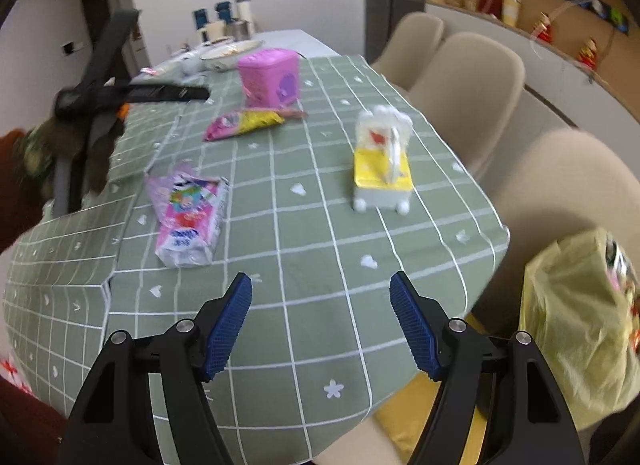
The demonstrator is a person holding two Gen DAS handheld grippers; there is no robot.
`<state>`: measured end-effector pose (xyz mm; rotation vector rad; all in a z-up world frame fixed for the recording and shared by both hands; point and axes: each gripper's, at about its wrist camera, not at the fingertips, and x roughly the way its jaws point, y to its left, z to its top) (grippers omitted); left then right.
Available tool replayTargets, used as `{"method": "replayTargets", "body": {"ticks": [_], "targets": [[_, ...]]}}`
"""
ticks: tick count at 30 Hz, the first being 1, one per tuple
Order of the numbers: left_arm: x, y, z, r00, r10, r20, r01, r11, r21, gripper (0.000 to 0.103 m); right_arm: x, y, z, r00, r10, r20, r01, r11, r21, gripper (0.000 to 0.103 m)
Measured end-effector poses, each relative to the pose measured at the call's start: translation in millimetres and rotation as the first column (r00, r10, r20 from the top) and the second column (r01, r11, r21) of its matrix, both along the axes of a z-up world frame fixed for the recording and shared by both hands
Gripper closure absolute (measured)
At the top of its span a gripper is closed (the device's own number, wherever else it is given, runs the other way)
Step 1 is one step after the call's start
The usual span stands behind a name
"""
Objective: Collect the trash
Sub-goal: 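Move both tools back over the table toward the pink box, then grasp the pink-and-yellow snack bag with the left gripper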
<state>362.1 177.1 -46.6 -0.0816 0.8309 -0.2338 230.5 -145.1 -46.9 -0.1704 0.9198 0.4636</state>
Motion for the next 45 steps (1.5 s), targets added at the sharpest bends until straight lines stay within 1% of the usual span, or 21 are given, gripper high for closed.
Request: {"method": "replayTargets", "body": {"ticks": [3, 6, 9, 10, 11, 13, 14, 17, 20, 25, 26, 27, 29, 31, 34, 37, 38, 39, 40, 42, 45], "targets": [[40.9, -0.9, -18.6, 0.999, -0.024, -0.037, 0.024, 0.999, -0.021, 0.052, 1.3, -5.6, -9.7, 0.998, -0.057, -0.035, 0.057, 0.998, 0.006, 0.035], [71.3, -13.1, -41.1, 0.994, -0.048, -0.095, 0.052, 0.998, 0.041, 0.052, 0.3, -7.7, -14.1, 0.996, -0.082, -0.034, 0.082, 0.997, 0.0, 0.035], [82.7, -16.7, -56.7, 0.989, -0.041, -0.144, 0.051, 0.996, 0.071, 0.052, 1.0, -7.7, -17.3, 0.996, -0.088, -0.026, 0.088, 0.996, 0.002, 0.035], [81.5, -16.3, -58.7, 0.989, -0.032, -0.147, 0.043, 0.996, 0.072, 0.058, 2.2, -6.6, -18.4, 0.996, -0.088, -0.025, 0.088, 0.996, 0.005, 0.035], [79.0, -15.5, -58.3, 0.99, -0.02, -0.14, 0.031, 0.997, 0.073, 0.076, 4.2, -4.4, -20.1, 0.996, -0.088, -0.021, 0.089, 0.996, 0.005, 0.035], [71.8, -11.0, -57.3, 0.989, 0.016, -0.149, -0.005, 0.997, 0.071, 0.095, 7.6, 0.9, -22.0, 0.996, -0.085, -0.019, 0.085, 0.996, 0.008, 0.035], [66.3, -8.3, -56.1, 0.987, 0.033, -0.155, -0.024, 0.998, 0.063, 0.099, 9.9, 5.0, -22.6, 0.997, -0.08, -0.021, 0.081, 0.997, 0.017, 0.035], [40.5, 2.3, -46.8, 0.987, 0.055, -0.151, -0.051, 0.998, 0.026, 0.103, 11.8, 18.1, -19.9, 0.998, -0.052, -0.024, 0.053, 0.998, 0.046, 0.035], [16.1, 9.0, -37.4, 0.986, 0.045, -0.159, -0.05, 0.998, -0.026, 0.103, 14.1, 34.6, -17.1, 1.0, -0.014, -0.023, 0.015, 0.997, 0.074, 0.035], [-23.8, 11.5, -31.1, 0.986, -0.033, -0.165, 0.02, 0.997, -0.08, 0.102, 22.3, 63.2, -14.8, 0.999, 0.041, -0.025, -0.039, 0.994, 0.102, 0.035], [-25.8, 9.9, -30.2, 0.985, -0.051, -0.162, 0.036, 0.995, -0.09, 0.099, 24.7, 69.8, -14.0, 0.998, 0.048, -0.027, -0.045, 0.993, 0.106, 0.035], [-28.6, 7.2, -26.7, 0.987, -0.076, -0.144, 0.063, 0.994, -0.093, 0.093, 26.0, 73.1, -13.2, 0.998, 0.051, -0.027, -0.048, 0.993, 0.11, 0.035], [-31.3, 3.4, -18.9, 0.99, -0.107, -0.09, 0.102, 0.993, -0.062, 0.053, 27.0, 81.2, -10.7, 0.998, 0.061, -0.024, -0.058, 0.991, 0.12, 0.035], [-28.8, -2.1, -13.5, 0.985, -0.166, -0.037, 0.165, 0.986, -0.03, 0.046, 25.7, 86.9, -9.4, 0.997, 0.074, -0.018, -0.072, 0.99, 0.118, 0.035], [-10.0, -13.6, -24.1, 0.977, -0.207, -0.058, 0.211, 0.973, 0.092, 0.046, 25.1, 92.4, -10.1, 0.996, 0.089, -0.007, -0.088, 0.991, 0.097, 0.035], [7.8, -15.2, -48.7, 0.972, -0.182, -0.148, 0.202, 0.969, 0.141, 0.047, 28.1, 87.5, -12.7, 0.997, 0.074, -0.009, -0.073, 0.993, 0.09, 0.035], [8.8, -13.2, -53.0, 0.972, -0.167, -0.167, 0.191, 0.971, 0.143, 0.057, 30.5, 84.6, -13.1, 0.998, 0.069, -0.012, -0.068, 0.993, 0.093, 0.035], [7.8, -9.1, -55.2, 0.975, -0.142, -0.168, 0.165, 0.977, 0.137, 0.063, 32.5, 81.9, -12.8, 0.998, 0.068, -0.012, -0.066, 0.993, 0.094, 0.035], [4.9, -5.1, -53.8, 0.978, -0.125, -0.165, 0.146, 0.982, 0.121, 0.074, 35.6, 82.0, -12.6, 0.998, 0.069, -0.01, -0.068, 0.994, 0.089, 0.035], [-5.0, 4.0, -46.9, 0.982, -0.094, -0.165, 0.105, 0.993, 0.061, 0.078, 45.7, 85.9, -11.0, 0.997, 0.083, -0.003, -0.082, 0.994, 0.078, 0.035], [-31.5, 25.1, -32.0, 0.986, 0.009, -0.166, -0.022, 0.997, -0.078, 0.079, 66.4, 101.0, -4.0, 0.993, 0.119, 0.025, -0.121, 0.991, 0.065, 0.035]]}}
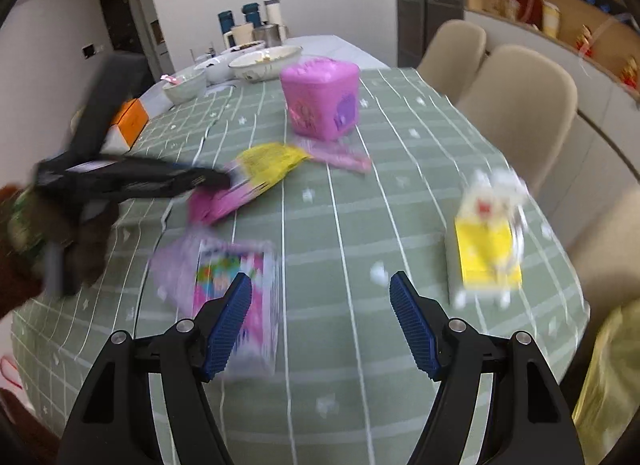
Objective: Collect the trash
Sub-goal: 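Grasp the pink-and-yellow snack bag with the left gripper, then grasp the pink candy stick wrapper with the right gripper while the left holds the snack bag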
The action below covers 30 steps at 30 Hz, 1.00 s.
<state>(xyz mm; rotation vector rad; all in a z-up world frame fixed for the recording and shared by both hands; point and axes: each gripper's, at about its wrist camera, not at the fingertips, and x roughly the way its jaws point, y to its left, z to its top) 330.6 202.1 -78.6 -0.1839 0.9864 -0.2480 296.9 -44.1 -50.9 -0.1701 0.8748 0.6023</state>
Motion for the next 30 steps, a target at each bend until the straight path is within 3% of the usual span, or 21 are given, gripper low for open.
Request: {"method": "replayTargets", "body": {"ticks": [3, 6, 9, 11, 16, 22, 27, 30], "targets": [[-31.3, 11.2, 10.8, 0.988, 0.155, -0.015, -0.155, 0.988, -0.012, 0.079, 32.2, 25.4, 1.7, 0.999, 0.033, 0.017, -0.033, 0.999, -0.038, 0.035], [-57.2, 19.2, 9.2, 0.969, 0.243, -0.047, -0.244, 0.969, -0.028, 0.079, 68.8, 51.6, -3.9, 0.998, 0.059, 0.006, -0.059, 0.997, -0.051, 0.035], [-71.1, 25.0, 6.9, 0.958, 0.278, -0.067, -0.279, 0.96, -0.014, 0.079, 103.1, 75.5, -13.7, 0.996, 0.089, -0.005, -0.089, 0.994, -0.07, 0.035], [-78.1, 29.4, 7.0, 0.953, 0.292, -0.077, -0.295, 0.955, -0.021, 0.078, 122.3, 93.4, -23.1, 0.993, 0.118, 0.007, -0.116, 0.983, -0.139, 0.035], [-95.9, 37.9, 8.6, 0.945, 0.319, -0.072, -0.322, 0.946, -0.032, 0.078, 149.8, 113.4, -46.6, 0.988, 0.15, -0.037, -0.155, 0.971, -0.184, 0.035], [-100.7, 41.5, 3.3, 0.944, 0.319, -0.085, -0.324, 0.945, -0.052, 0.078, 157.1, 103.4, -56.3, 0.987, 0.106, -0.117, -0.116, 0.99, -0.08, 0.035], [-99.6, 43.9, 0.8, 0.946, 0.311, -0.091, -0.317, 0.946, -0.064, 0.078, 121.3, 96.4, -51.6, 0.965, 0.166, -0.201, -0.161, 0.986, 0.042, 0.035], [-99.0, 45.0, 0.1, 0.948, 0.304, -0.093, -0.311, 0.948, -0.068, 0.077, 97.8, 95.1, -43.6, 0.969, 0.187, -0.164, -0.184, 0.982, 0.032, 0.035]]}}
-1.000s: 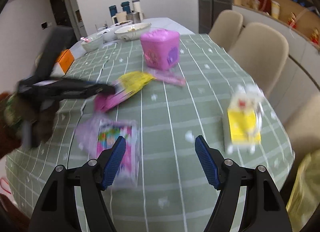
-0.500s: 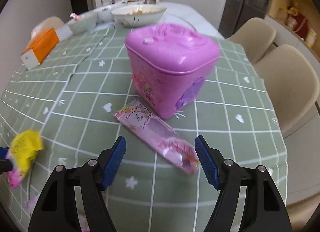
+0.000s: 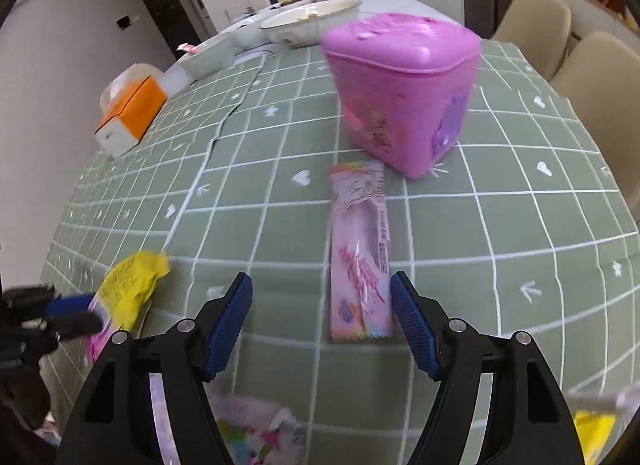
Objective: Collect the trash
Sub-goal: 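Grasp the pink candy stick wrapper with the right gripper while the left holds the snack bag, then carry the snack bag and candy stick wrapper over the yellow trash bag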
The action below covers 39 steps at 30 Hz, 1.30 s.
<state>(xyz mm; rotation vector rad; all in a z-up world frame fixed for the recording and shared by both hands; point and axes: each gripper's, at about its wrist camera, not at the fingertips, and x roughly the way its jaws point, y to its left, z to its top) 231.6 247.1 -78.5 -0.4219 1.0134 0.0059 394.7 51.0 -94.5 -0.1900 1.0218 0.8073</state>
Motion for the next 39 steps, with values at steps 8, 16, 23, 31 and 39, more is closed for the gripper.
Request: {"method": "replayTargets", "body": {"ticks": [8, 16, 23, 31, 39], "targets": [[-4.6, 2.2, -2.0, 1.0, 0.004, -0.002, -0.004, 1.0, -0.003, 0.077, 22.4, 12.0, 8.7, 0.978, -0.14, 0.155, 0.144, 0.99, -0.013, 0.053], [-14.2, 6.1, 0.5, 0.999, 0.038, -0.003, -0.038, 0.999, 0.009, 0.077, 38.6, 33.5, -11.8, 0.991, -0.111, 0.073, 0.117, 0.99, -0.076, 0.069], [-20.4, -1.4, 16.3, 0.997, 0.065, 0.034, -0.067, 0.997, 0.046, 0.078, -8.3, -7.9, 43.5, 0.976, -0.136, 0.171, 0.142, 0.99, -0.02, 0.09], [-21.0, -47.3, 87.7, 0.973, 0.02, 0.23, -0.036, 0.997, 0.063, 0.078, -66.2, -97.3, 123.8, 0.961, -0.184, 0.205, 0.17, 0.982, 0.085, 0.09], [-0.7, -139.7, 148.9, 0.928, -0.096, 0.361, 0.077, 0.995, 0.068, 0.078, -101.1, -210.6, 178.7, 0.903, -0.279, 0.327, 0.259, 0.96, 0.104, 0.09]]}}
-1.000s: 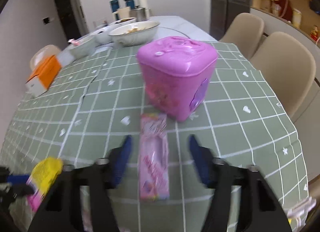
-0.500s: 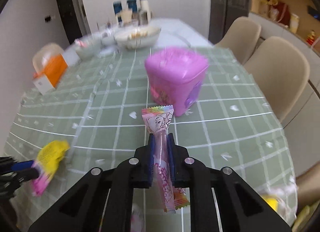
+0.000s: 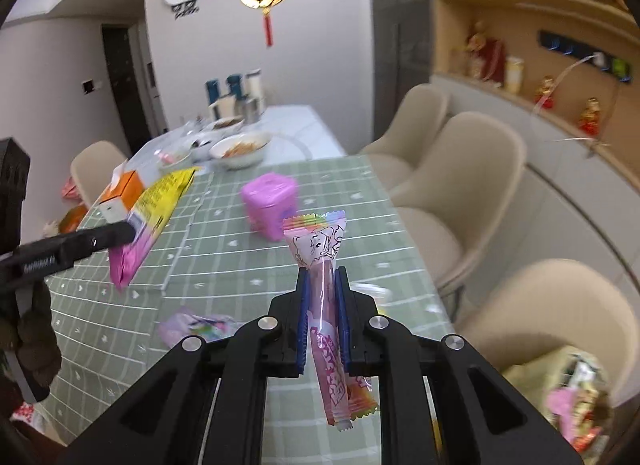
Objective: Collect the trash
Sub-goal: 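Carry the snack bag and candy stick wrapper over the yellow trash bag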
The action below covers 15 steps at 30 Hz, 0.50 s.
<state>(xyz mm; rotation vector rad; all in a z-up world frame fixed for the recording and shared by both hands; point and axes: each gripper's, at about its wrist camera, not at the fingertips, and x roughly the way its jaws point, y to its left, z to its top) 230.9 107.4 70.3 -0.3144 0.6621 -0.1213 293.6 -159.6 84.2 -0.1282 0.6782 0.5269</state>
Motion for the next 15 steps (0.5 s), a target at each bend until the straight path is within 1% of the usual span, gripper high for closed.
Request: {"method": "replayTargets", "body": {"ticks": [4, 8, 11, 12, 15], "targets": [[17.6, -62.2, 17.6, 0.996, -0.09, 0.026, 0.09, 0.996, -0.012, 0.078, -11.8, -65.2, 18.7, 0.996, -0.072, 0.057, 0.071, 0.997, 0.007, 0.09], [32.6, -132.1, 30.4, 0.979, -0.193, 0.064, 0.194, 0.981, -0.015, 0.078, -18.9, -141.3, 30.0, 0.982, -0.161, 0.101, 0.16, 0.987, 0.027, 0.09], [46.5, -190.7, 30.0, 0.959, -0.276, 0.056, 0.279, 0.96, -0.036, 0.078, -21.8, -186.1, 28.9, 0.97, -0.213, 0.115, 0.21, 0.977, 0.036, 0.09], [49.4, -203.4, 28.2, 0.955, -0.292, 0.051, 0.294, 0.955, -0.039, 0.078, -22.1, -204.8, 27.7, 0.966, -0.233, 0.116, 0.23, 0.972, 0.04, 0.09], [57.3, -248.0, 18.2, 0.939, -0.343, 0.023, 0.344, 0.938, -0.036, 0.078, -23.1, -240.3, 21.9, 0.954, -0.276, 0.115, 0.273, 0.961, 0.043, 0.09]]}}
